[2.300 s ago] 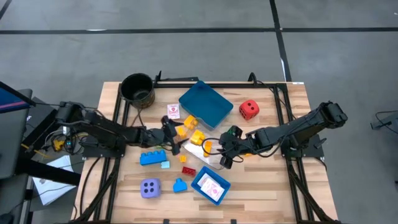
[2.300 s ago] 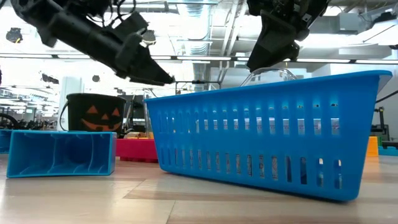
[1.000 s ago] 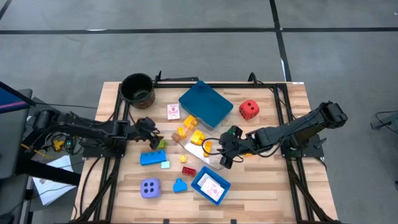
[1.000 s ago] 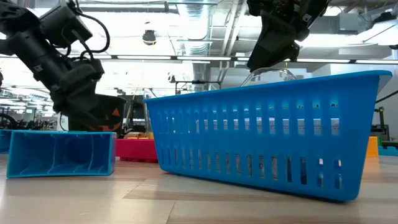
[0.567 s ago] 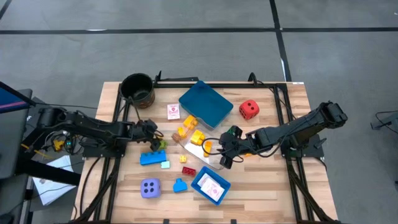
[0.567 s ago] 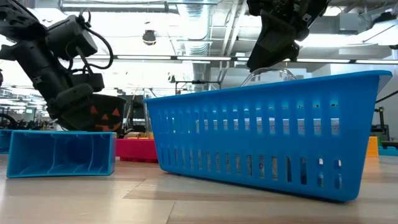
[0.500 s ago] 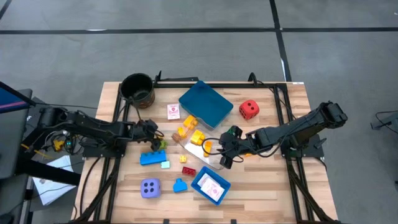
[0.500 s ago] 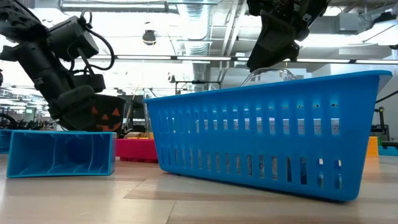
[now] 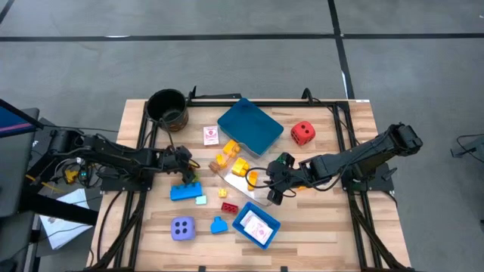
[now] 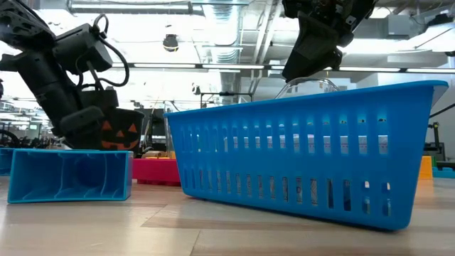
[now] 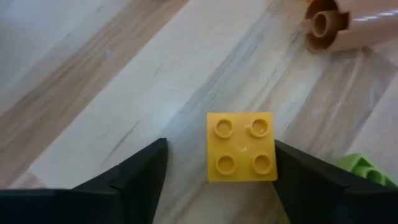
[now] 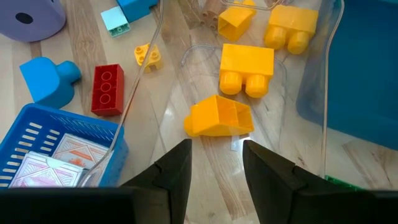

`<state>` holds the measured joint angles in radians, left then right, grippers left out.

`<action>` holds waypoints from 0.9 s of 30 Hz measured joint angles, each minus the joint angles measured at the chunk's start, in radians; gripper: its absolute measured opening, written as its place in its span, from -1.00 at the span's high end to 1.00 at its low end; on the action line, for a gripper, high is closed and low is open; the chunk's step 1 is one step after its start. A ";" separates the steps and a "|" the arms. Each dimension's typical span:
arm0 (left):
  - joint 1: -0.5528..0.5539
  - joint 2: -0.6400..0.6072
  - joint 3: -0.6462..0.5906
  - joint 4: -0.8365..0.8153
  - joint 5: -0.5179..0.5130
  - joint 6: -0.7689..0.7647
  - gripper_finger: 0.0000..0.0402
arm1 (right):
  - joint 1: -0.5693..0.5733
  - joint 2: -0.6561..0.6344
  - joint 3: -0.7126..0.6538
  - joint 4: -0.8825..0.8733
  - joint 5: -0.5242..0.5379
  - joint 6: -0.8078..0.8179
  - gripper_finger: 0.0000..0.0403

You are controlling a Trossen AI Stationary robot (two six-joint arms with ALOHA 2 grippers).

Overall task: Pick & Place Toys
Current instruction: Put the yellow game piece block into the transparent bin

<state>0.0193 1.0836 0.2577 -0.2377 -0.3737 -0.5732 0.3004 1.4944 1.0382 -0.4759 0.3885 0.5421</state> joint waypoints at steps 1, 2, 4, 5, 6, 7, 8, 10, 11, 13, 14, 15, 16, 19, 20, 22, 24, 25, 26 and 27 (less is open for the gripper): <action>0.000 0.000 0.000 0.001 -0.008 0.000 -0.19 | 0.000 0.000 0.000 0.000 0.000 0.000 0.33; 0.000 0.000 0.000 0.001 -0.014 -0.001 -0.13 | 0.000 0.000 0.000 0.000 0.000 0.000 0.33; 0.000 0.000 0.000 0.001 -0.018 -0.001 0.02 | 0.000 0.000 0.000 0.000 0.000 0.000 0.33; 0.000 0.000 0.000 0.002 -0.019 0.004 0.10 | 0.000 0.000 0.000 0.000 0.000 0.000 0.33; 0.000 0.000 0.000 0.003 -0.020 0.015 0.19 | 0.000 0.000 0.000 0.000 0.000 0.000 0.33; 0.000 0.000 0.000 0.006 -0.023 0.020 0.27 | 0.000 0.000 0.000 0.000 0.000 0.000 0.33; 0.000 0.000 0.000 0.008 -0.029 0.026 0.33 | 0.000 0.000 0.000 0.000 0.000 0.000 0.33; 0.000 -0.001 0.000 0.010 -0.049 0.043 0.34 | 0.000 0.000 0.000 0.000 0.000 0.000 0.33; 0.000 -0.002 0.000 0.012 -0.056 0.045 0.34 | 0.000 0.000 0.000 -0.001 0.000 0.000 0.33; 0.000 -0.002 0.000 0.015 -0.069 0.052 0.34 | 0.000 0.000 0.000 0.000 0.000 0.000 0.33; 0.000 -0.002 0.000 0.019 -0.072 0.063 0.34 | 0.000 0.000 0.000 -0.001 0.000 0.000 0.33; 0.000 -0.002 0.000 0.026 -0.073 0.064 0.34 | 0.000 0.000 0.000 -0.001 0.000 0.000 0.33; 0.000 -0.002 0.000 0.033 -0.073 0.065 0.34 | 0.000 0.000 0.000 -0.001 0.000 0.000 0.33; 0.000 -0.002 0.000 0.062 -0.074 0.080 0.34 | 0.000 0.000 0.000 -0.002 0.000 0.000 0.33; 0.000 -0.002 0.000 0.074 -0.074 0.090 0.34 | 0.000 0.000 0.000 -0.003 0.000 0.000 0.33; 0.000 -0.002 0.000 0.097 -0.074 0.102 0.34 | 0.000 0.000 0.000 -0.003 0.000 0.000 0.33; 0.000 -0.002 0.000 0.116 -0.074 0.109 0.34 | 0.000 0.000 0.000 -0.003 0.000 0.000 0.33; 0.000 -0.002 0.000 0.129 -0.074 0.123 0.34 | 0.000 0.000 0.000 -0.003 0.000 0.000 0.33; 0.000 -0.002 0.000 0.141 -0.074 0.128 0.34 | 0.000 0.000 0.000 -0.003 0.000 0.000 0.33; 0.000 -0.002 0.000 0.154 -0.074 0.134 0.34 | 0.000 0.000 0.000 -0.003 0.000 0.000 0.33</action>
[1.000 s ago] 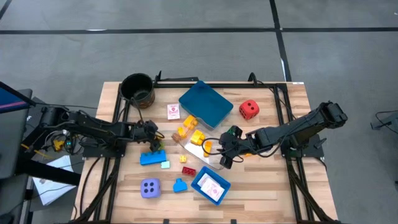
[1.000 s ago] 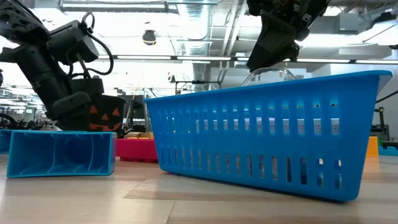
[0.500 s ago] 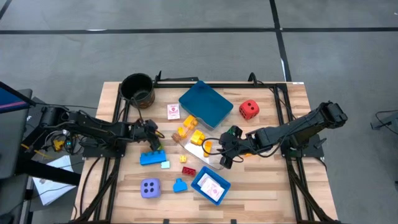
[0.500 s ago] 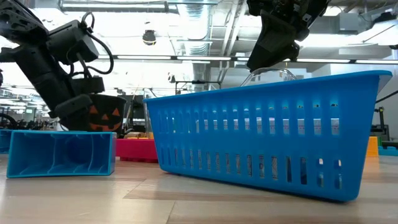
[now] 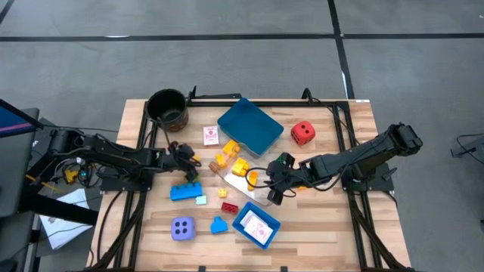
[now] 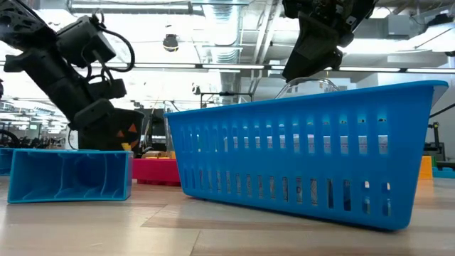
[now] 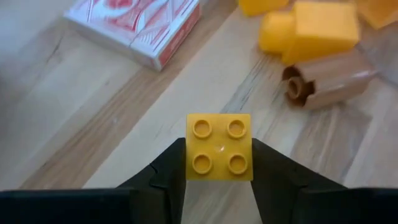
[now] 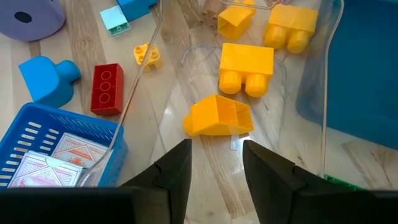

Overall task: Pick & Place Toys
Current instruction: Put the yellow game piece block into the transparent bin

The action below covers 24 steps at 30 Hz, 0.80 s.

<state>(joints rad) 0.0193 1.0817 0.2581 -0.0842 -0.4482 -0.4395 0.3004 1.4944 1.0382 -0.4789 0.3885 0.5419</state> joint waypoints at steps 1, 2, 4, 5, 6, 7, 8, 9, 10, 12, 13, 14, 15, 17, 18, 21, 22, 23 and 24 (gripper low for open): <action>0.000 0.000 0.000 0.011 0.000 0.009 0.34 | 0.000 0.000 0.000 0.000 0.000 0.000 0.33; 0.000 0.000 0.000 0.022 0.000 0.014 0.34 | 0.000 0.000 0.000 0.000 0.000 0.000 0.33; 0.000 0.000 0.000 0.042 0.000 0.017 0.34 | 0.000 0.000 0.000 0.000 0.000 0.000 0.33; 0.000 0.000 0.000 0.051 0.000 0.023 0.34 | 0.000 0.000 0.000 0.000 0.000 0.000 0.33; -0.001 0.000 0.000 0.063 0.000 0.037 0.34 | 0.000 0.000 0.000 0.000 0.000 0.000 0.33; -0.001 0.000 0.000 0.075 0.000 0.042 0.34 | 0.000 0.000 0.000 0.000 0.000 0.000 0.33; -0.001 0.000 0.000 0.088 0.000 0.047 0.34 | 0.000 0.000 0.000 -0.001 0.000 0.000 0.33; -0.001 0.000 0.000 0.104 0.000 0.053 0.34 | 0.000 0.000 0.000 -0.001 0.000 0.000 0.33; -0.005 0.000 0.000 0.120 0.000 0.063 0.34 | 0.000 0.000 0.000 -0.001 0.000 0.000 0.33; -0.015 0.000 0.000 0.150 -0.001 0.075 0.34 | 0.000 0.000 0.000 -0.002 0.000 0.000 0.33; -0.020 0.000 0.000 0.168 0.000 0.085 0.34 | 0.000 0.000 0.000 -0.003 0.000 0.000 0.33; -0.027 0.000 0.000 0.190 0.000 0.096 0.34 | 0.000 0.000 0.000 -0.004 0.000 0.000 0.33; -0.034 0.000 0.000 0.212 0.000 0.105 0.34 | 0.000 0.000 0.000 -0.005 0.000 0.000 0.33; -0.048 -0.004 0.000 0.247 0.000 0.123 0.34 | 0.000 0.000 0.000 -0.009 0.000 0.000 0.33; -0.055 -0.009 0.000 0.260 0.000 0.129 0.34 | 0.000 0.000 0.000 -0.009 0.000 0.000 0.33; -0.082 -0.034 0.000 0.284 -0.023 0.149 0.34 | 0.000 0.000 0.000 -0.009 0.000 0.000 0.33; -0.091 -0.047 0.000 0.287 -0.040 0.152 0.34 | 0.000 0.000 0.000 -0.009 0.000 0.000 0.33; -0.101 -0.060 0.000 0.290 -0.052 0.154 0.34 | 0.000 0.000 0.000 -0.009 0.000 0.000 0.33; -0.112 -0.075 0.000 0.289 -0.066 0.155 0.34 | 0.000 0.000 0.000 -0.010 0.000 -0.001 0.33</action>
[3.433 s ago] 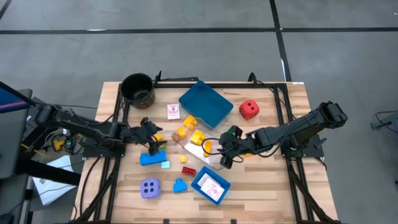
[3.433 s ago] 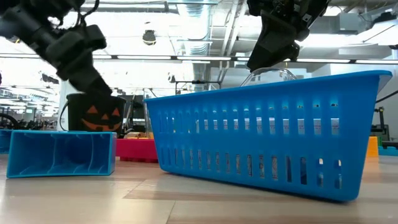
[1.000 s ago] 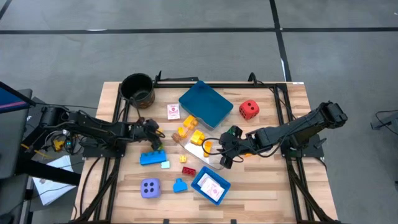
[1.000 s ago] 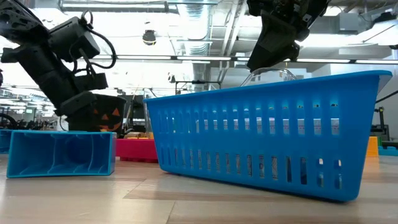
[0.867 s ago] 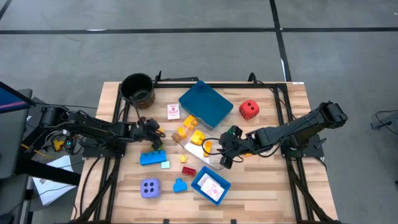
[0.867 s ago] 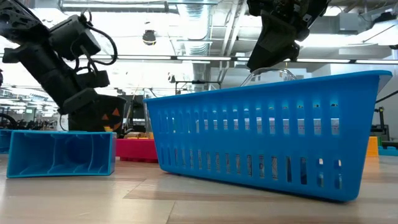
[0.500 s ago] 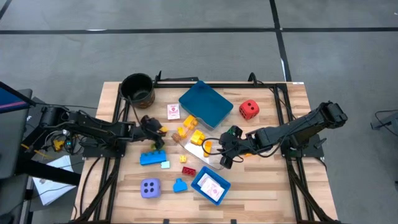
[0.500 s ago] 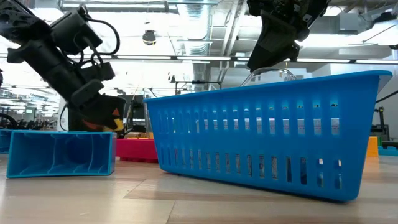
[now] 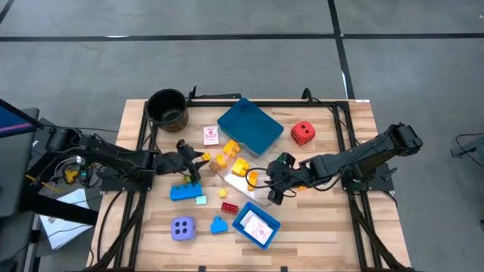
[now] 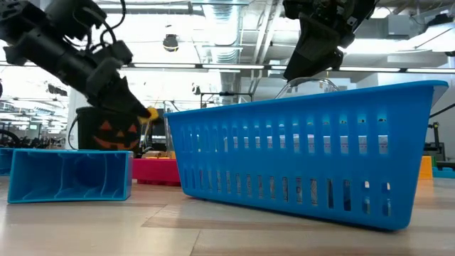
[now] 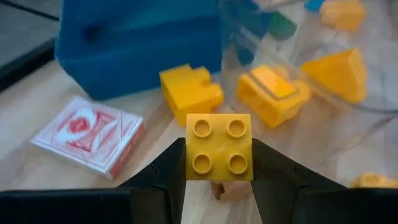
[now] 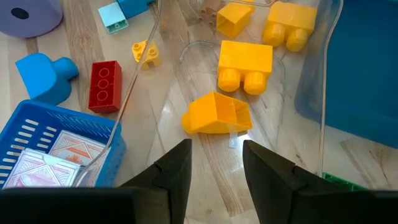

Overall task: Pick & Place Toys
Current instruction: Put the yellow game piece block into the transparent bin

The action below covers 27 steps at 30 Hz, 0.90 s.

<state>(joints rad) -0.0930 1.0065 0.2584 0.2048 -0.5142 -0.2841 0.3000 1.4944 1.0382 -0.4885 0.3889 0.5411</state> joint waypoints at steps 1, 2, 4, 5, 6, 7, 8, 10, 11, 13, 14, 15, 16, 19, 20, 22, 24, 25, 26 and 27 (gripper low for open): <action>-0.010 -0.015 0.000 0.000 -0.006 0.000 0.34 | 0.000 0.000 0.000 0.000 0.000 0.000 0.33; -0.021 -0.032 0.000 0.000 -0.009 0.010 0.34 | 0.000 0.000 0.000 -0.001 0.000 0.000 0.33; -0.043 -0.059 0.000 0.017 -0.011 0.025 0.34 | 0.000 0.000 0.000 -0.001 0.000 0.000 0.33; -0.054 -0.070 0.000 0.027 -0.011 0.033 0.34 | 0.000 0.000 0.000 -0.001 0.000 0.000 0.33; -0.065 -0.076 0.000 0.049 -0.010 0.041 0.34 | 0.000 0.000 0.000 -0.001 0.000 0.000 0.33; -0.075 -0.080 0.000 0.069 -0.010 0.044 0.34 | 0.000 0.000 0.000 -0.001 0.000 0.000 0.33; -0.086 -0.081 0.000 0.091 -0.010 0.049 0.34 | 0.000 0.000 0.000 -0.001 0.000 0.000 0.33; -0.103 -0.075 0.000 0.129 -0.002 0.066 0.34 | 0.000 0.000 0.000 0.000 0.000 0.000 0.33; -0.109 -0.068 0.000 0.152 0.010 0.070 0.34 | 0.000 0.000 0.000 0.000 0.000 0.000 0.33; -0.115 -0.052 0.000 0.207 0.046 0.077 0.34 | 0.000 0.000 0.000 0.001 0.000 0.000 0.33; -0.116 -0.042 0.000 0.235 0.063 0.078 0.34 | 0.000 0.000 0.000 0.002 0.000 0.000 0.33; -0.116 -0.030 0.000 0.265 0.082 0.081 0.33 | 0.000 0.000 0.000 0.002 0.000 0.000 0.33; -0.116 -0.015 0.000 0.294 0.098 0.092 0.31 | 0.000 0.000 0.000 0.002 0.000 0.000 0.33; -0.116 0.037 0.000 0.359 0.112 0.102 0.29 | 0.000 0.000 0.000 0.002 0.000 0.000 0.33; -0.116 0.057 0.000 0.378 0.112 0.103 0.30 | 0.000 0.000 0.000 0.002 0.000 0.000 0.33; -0.116 0.097 0.000 0.419 0.112 0.104 0.32 | 0.000 0.000 0.000 0.002 0.000 0.000 0.33; -0.113 0.136 0.000 0.471 0.112 0.104 0.32 | 0.000 0.000 0.000 0.002 0.000 0.000 0.33; -0.112 0.152 0.000 0.496 0.112 0.105 0.32 | 0.000 0.000 0.000 0.002 0.000 0.000 0.33; -0.109 0.170 0.000 0.524 0.113 0.105 0.32 | 0.000 0.000 0.000 0.002 0.000 0.000 0.33; -0.106 0.186 0.000 0.548 0.118 0.105 0.32 | 0.000 0.000 0.000 0.002 0.000 0.000 0.33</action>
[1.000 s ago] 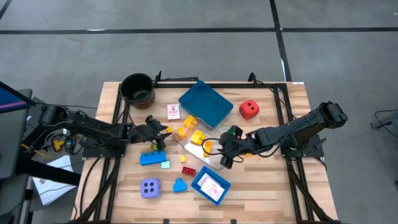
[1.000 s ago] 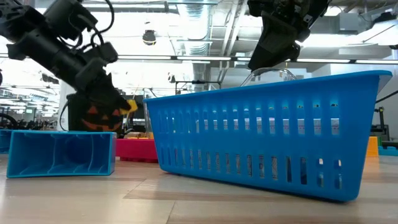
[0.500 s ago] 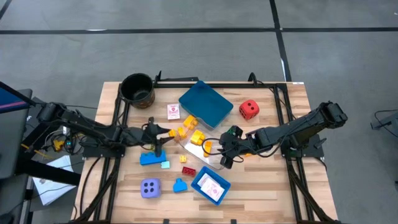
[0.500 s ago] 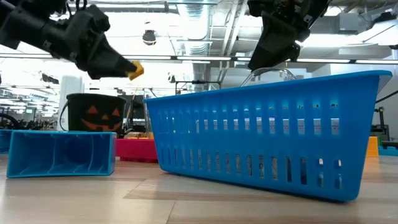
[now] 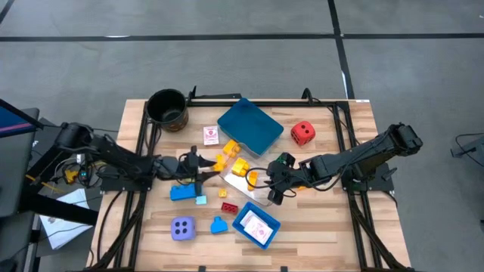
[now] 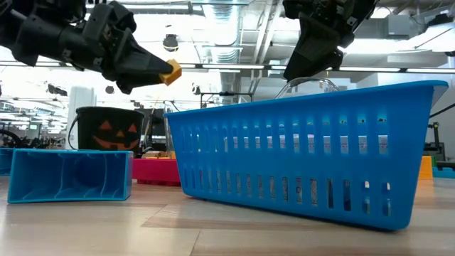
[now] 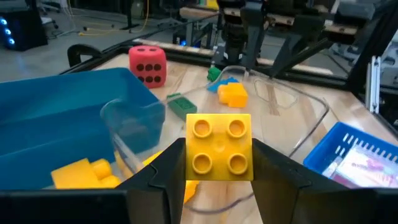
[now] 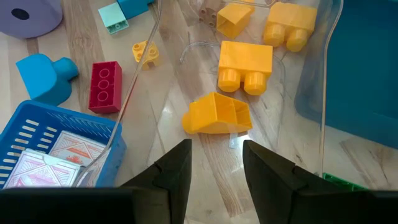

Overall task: Pick & Place Toys
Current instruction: Put the yellow game piece block into the transparent bin

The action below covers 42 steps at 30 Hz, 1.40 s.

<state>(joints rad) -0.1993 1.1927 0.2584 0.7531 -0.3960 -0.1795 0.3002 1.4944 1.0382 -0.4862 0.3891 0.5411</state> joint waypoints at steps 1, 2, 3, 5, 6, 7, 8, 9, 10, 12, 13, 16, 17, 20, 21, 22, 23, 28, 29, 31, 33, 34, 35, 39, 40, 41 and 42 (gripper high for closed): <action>0.004 0.016 0.000 0.020 0.010 0.000 0.31 | 0.000 0.000 0.000 0.000 0.000 0.000 0.33; 0.007 0.030 0.000 0.035 0.020 0.000 0.31 | 0.000 0.000 0.000 0.000 0.000 0.000 0.33; 0.012 0.044 0.000 0.054 0.031 0.000 0.31 | 0.000 0.000 0.000 0.000 0.000 0.000 0.33; 0.018 0.075 0.011 0.067 0.038 0.000 0.31 | 0.000 0.000 0.000 0.000 0.000 0.000 0.33; 0.019 0.089 0.019 0.066 0.038 0.000 0.31 | 0.000 0.000 0.000 0.000 0.000 0.000 0.33; 0.021 0.105 0.029 0.067 0.038 0.000 0.31 | 0.000 0.000 0.000 0.000 0.000 0.000 0.33; 0.021 0.124 0.040 0.068 0.038 0.000 0.31 | 0.000 0.000 0.000 0.000 0.000 0.000 0.33; 0.021 0.144 0.049 0.068 0.038 0.000 0.31 | 0.000 0.000 0.000 0.000 0.000 0.000 0.33; 0.021 0.162 0.057 0.067 0.038 0.002 0.31 | 0.000 0.000 0.000 0.001 0.000 0.000 0.33; 0.021 0.196 0.074 0.066 0.038 0.017 0.31 | 0.000 0.000 0.000 0.000 0.000 0.000 0.33; 0.021 0.211 0.082 0.067 0.038 0.019 0.31 | 0.000 0.000 0.000 0.000 0.000 0.000 0.33; 0.021 0.242 0.100 0.065 0.038 0.019 0.31 | 0.000 0.000 0.000 0.000 0.000 0.000 0.33; 0.021 0.245 0.103 0.060 0.038 0.019 0.31 | 0.000 0.000 0.000 0.000 0.000 0.000 0.33; 0.021 0.242 0.108 0.047 0.038 0.019 0.31 | 0.000 0.000 0.000 0.000 0.000 0.000 0.33; 0.021 0.241 0.108 0.049 0.038 0.019 0.31 | 0.000 0.000 0.000 0.000 0.000 0.000 0.33; 0.021 0.240 0.108 0.049 0.038 0.019 0.31 | 0.000 0.000 0.000 0.000 0.000 0.000 0.33; 0.021 0.237 0.108 0.045 0.038 0.019 0.31 | 0.000 0.000 0.000 0.000 0.000 0.000 0.33; 0.021 0.235 0.108 0.035 0.038 0.019 0.26 | 0.000 0.000 0.000 0.000 0.000 0.000 0.33; 0.021 0.235 0.108 0.037 0.038 0.019 0.25 | 0.000 0.000 0.000 0.000 0.000 0.000 0.33; 0.021 0.235 0.108 0.034 0.038 0.019 0.24 | 0.000 0.000 0.000 0.000 0.000 0.000 0.33; 0.021 0.235 0.108 0.034 0.038 0.019 0.24 | 0.000 0.000 0.000 0.000 0.000 0.000 0.33; 0.021 0.235 0.108 0.034 0.038 0.019 0.24 | 0.000 0.000 0.000 0.000 0.000 0.000 0.33; 0.021 0.235 0.108 0.033 0.038 0.019 0.25 | 0.000 0.000 0.000 0.000 0.000 0.000 0.33; 0.026 0.235 0.108 0.033 0.038 0.019 0.23 | 0.000 0.000 0.000 0.000 0.000 0.000 0.33; 0.026 0.235 0.108 0.033 0.038 0.019 0.21 | 0.000 0.000 0.000 0.000 0.000 0.000 0.33; 0.027 0.235 0.108 0.033 0.038 0.019 0.20 | 0.000 0.000 0.000 0.000 0.000 0.000 0.33; 0.027 0.235 0.108 0.033 0.038 0.018 0.19 | 0.000 0.000 0.000 0.000 0.000 0.000 0.33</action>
<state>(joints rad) -0.1722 1.4281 0.3664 0.7864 -0.3580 -0.1611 0.3004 1.4944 1.0382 -0.4858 0.3893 0.5415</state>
